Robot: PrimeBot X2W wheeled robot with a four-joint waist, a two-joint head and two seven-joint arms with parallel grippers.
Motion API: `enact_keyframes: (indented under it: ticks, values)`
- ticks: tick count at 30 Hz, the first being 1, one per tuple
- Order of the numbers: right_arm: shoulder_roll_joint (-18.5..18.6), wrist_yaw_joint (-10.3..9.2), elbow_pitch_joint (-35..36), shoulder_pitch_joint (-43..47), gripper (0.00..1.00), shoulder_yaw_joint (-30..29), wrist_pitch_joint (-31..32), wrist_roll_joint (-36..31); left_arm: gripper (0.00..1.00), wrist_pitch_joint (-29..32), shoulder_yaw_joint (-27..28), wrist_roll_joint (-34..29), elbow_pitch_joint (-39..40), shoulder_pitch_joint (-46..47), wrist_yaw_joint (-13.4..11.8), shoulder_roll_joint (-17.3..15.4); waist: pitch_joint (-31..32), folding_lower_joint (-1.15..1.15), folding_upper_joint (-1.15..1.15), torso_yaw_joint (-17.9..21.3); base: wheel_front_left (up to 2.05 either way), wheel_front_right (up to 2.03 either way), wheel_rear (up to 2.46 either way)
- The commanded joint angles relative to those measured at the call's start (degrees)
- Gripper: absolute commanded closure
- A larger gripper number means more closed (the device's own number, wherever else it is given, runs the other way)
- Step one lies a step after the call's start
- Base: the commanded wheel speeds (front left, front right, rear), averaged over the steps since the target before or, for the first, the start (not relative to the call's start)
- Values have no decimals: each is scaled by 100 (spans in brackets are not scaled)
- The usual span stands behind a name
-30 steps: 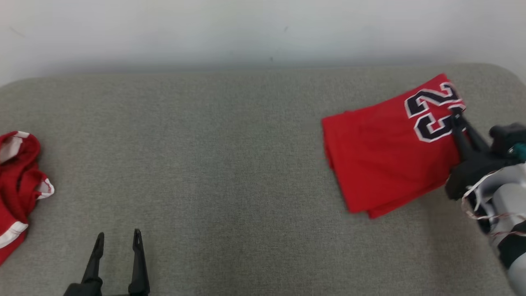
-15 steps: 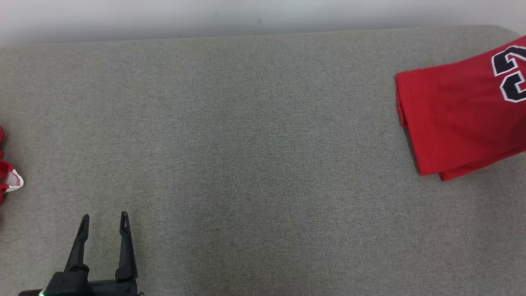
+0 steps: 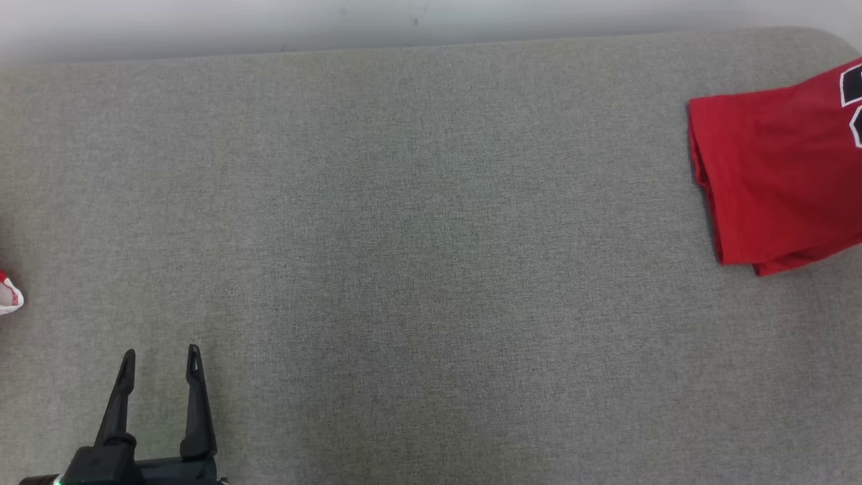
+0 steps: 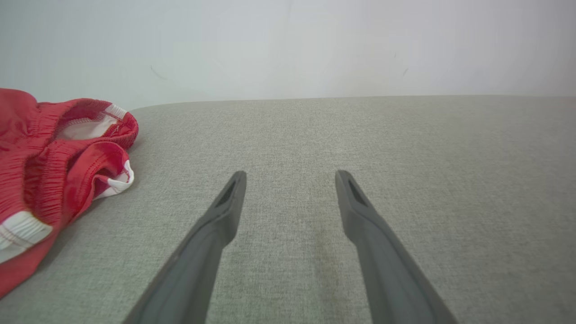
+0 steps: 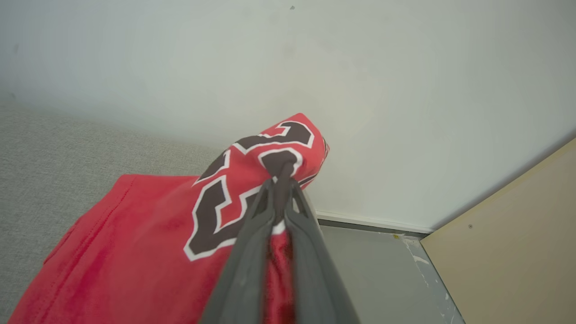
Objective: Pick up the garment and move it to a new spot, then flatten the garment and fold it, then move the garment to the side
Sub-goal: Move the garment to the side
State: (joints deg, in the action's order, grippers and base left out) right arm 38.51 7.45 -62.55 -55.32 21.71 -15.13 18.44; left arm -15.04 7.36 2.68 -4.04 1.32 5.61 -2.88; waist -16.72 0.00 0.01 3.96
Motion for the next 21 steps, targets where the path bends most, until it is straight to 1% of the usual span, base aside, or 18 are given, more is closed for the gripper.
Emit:
enact_keyframes:
  ticks: [1,7,10,13,16,21]
  values:
    - [-18,5,-19,-93,0,-19,-8,-25,0,-8,-3,-7,13,28,6,-2,-4,0,-1,-5,0,0,0]
    - [-2,5,-184,-115,0,-130,-8,-237,0,-8,0,64,6,-14,-49,-2,15,0,-1,-8,0,0,0]
    - [-67,5,-59,-85,0,-247,-7,-301,0,-8,14,101,-22,-75,-75,-1,78,0,-1,27,0,0,0]
    - [-223,5,257,81,0,-497,-8,-179,0,-8,53,169,-88,-105,-60,-2,196,0,-1,60,0,0,0]
    - [-376,5,741,423,0,-828,-7,-30,0,-9,54,240,-151,-163,-83,-1,380,0,-1,80,0,0,0]
    - [-778,5,1780,1363,0,-1581,-8,125,0,-9,-11,288,-242,-312,-123,-1,705,0,-1,72,0,0,0]
